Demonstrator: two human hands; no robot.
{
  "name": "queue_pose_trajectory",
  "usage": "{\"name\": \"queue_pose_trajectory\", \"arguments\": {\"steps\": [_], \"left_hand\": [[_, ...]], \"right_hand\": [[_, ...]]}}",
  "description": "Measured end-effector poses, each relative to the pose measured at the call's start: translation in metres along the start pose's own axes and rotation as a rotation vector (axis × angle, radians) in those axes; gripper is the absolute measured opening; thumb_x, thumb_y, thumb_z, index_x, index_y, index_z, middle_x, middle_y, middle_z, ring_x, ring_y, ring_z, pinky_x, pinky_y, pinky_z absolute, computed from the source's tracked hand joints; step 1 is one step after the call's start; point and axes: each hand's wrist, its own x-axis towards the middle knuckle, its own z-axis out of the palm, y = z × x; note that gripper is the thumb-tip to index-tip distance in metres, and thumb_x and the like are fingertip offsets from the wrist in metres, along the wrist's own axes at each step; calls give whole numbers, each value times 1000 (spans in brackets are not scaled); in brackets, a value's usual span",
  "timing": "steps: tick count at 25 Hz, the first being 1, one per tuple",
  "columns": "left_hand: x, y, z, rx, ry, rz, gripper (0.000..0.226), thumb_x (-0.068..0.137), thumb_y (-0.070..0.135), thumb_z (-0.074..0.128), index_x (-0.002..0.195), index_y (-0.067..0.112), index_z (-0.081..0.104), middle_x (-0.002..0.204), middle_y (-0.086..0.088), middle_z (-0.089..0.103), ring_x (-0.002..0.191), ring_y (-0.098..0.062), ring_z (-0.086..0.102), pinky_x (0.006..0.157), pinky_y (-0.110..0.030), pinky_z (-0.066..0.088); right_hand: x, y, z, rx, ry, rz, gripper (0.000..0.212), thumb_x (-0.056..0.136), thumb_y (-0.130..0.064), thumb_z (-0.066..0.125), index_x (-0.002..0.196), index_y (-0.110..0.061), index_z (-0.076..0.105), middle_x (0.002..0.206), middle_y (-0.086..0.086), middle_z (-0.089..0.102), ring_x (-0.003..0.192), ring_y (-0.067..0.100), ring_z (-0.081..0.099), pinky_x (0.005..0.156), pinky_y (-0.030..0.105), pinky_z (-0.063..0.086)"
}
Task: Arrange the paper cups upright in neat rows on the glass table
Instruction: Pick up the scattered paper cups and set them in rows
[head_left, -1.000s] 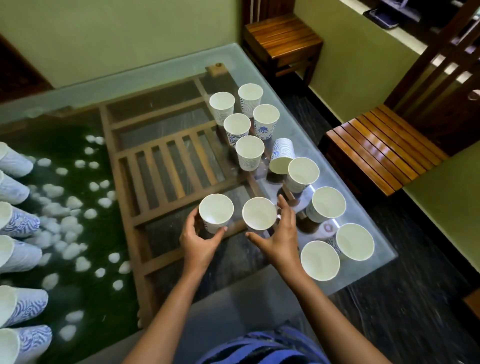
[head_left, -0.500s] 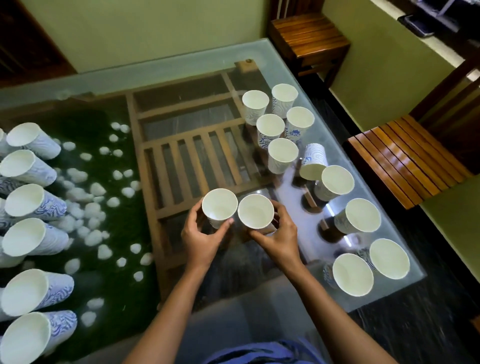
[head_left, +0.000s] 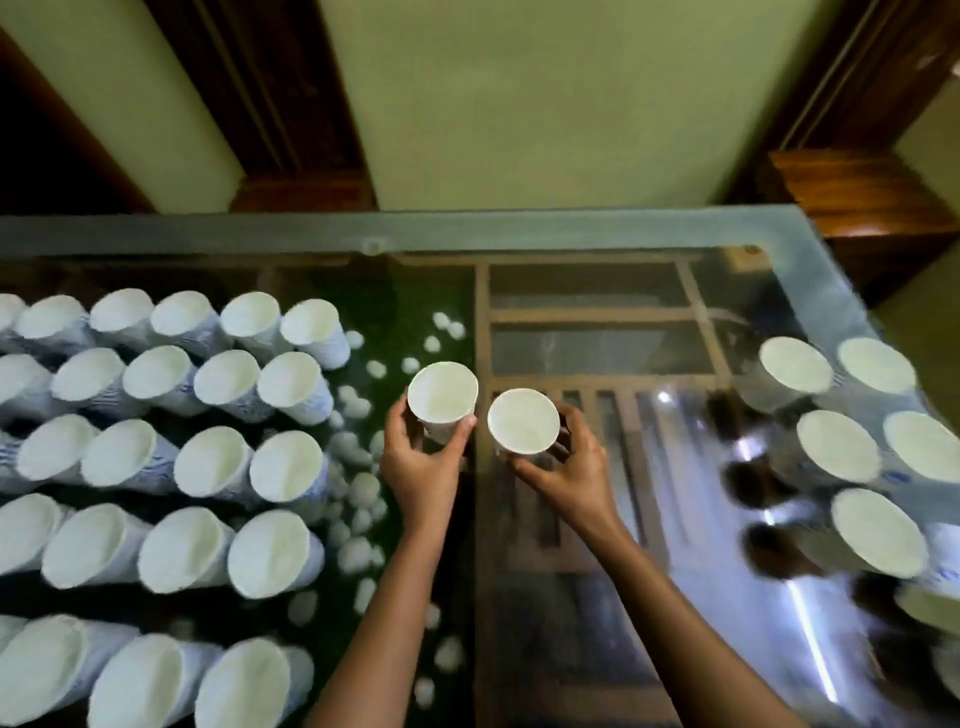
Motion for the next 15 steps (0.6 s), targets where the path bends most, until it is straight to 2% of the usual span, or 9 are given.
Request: {"name": "queue_pose_trajectory", "arguments": {"steps": [2,4,6,9,11,15], "left_hand": [[34,-1,8,-22,28,-14,67,62,7,83,121,15,53,122,-3,58,110,-12,55,92,-23,45],[68,-7,15,-23,45,-6,67,62,9,83,121,19,53,120,2,57,111,-12,55,94,-27,45],[96,-13,19,2,68,-7,68,63,12,82,123,18,52,124,1,57,114,-14,54,97,-30,44],[120,-23,20,41,116,-29,70,66,18,81,128,19,49,132,-1,54,120,-17,51,101,-38,43],[126,-27,19,47,125,-35,71,67,18,80,130,20,48,134,-1,53,123,-18,49,103,-44,42],[134,-27,14,57,98,-37,71,70,10,78,133,15,46,136,-4,51,125,-18,47,104,-45,40]], "right_hand": [[34,-1,25,38,4,-15,64,58,-19,87,111,-24,51,108,-8,61,98,7,62,83,22,54],[68,-3,50,60,-6,-38,65,58,-22,87,112,-26,50,109,-7,61,101,9,62,83,21,53],[96,-4,66,74,-23,-49,65,59,-22,87,112,-30,48,109,-11,59,101,6,60,82,14,51],[122,-5,84,110,-43,-49,69,59,-21,86,117,-26,49,114,-9,57,103,4,57,79,5,48],[128,-6,90,100,-60,-50,70,59,-24,86,119,-25,49,115,-9,56,102,2,56,77,5,48],[128,-11,101,66,-68,-64,67,59,-25,86,114,-31,47,108,-19,54,97,-4,55,71,4,47]]}}
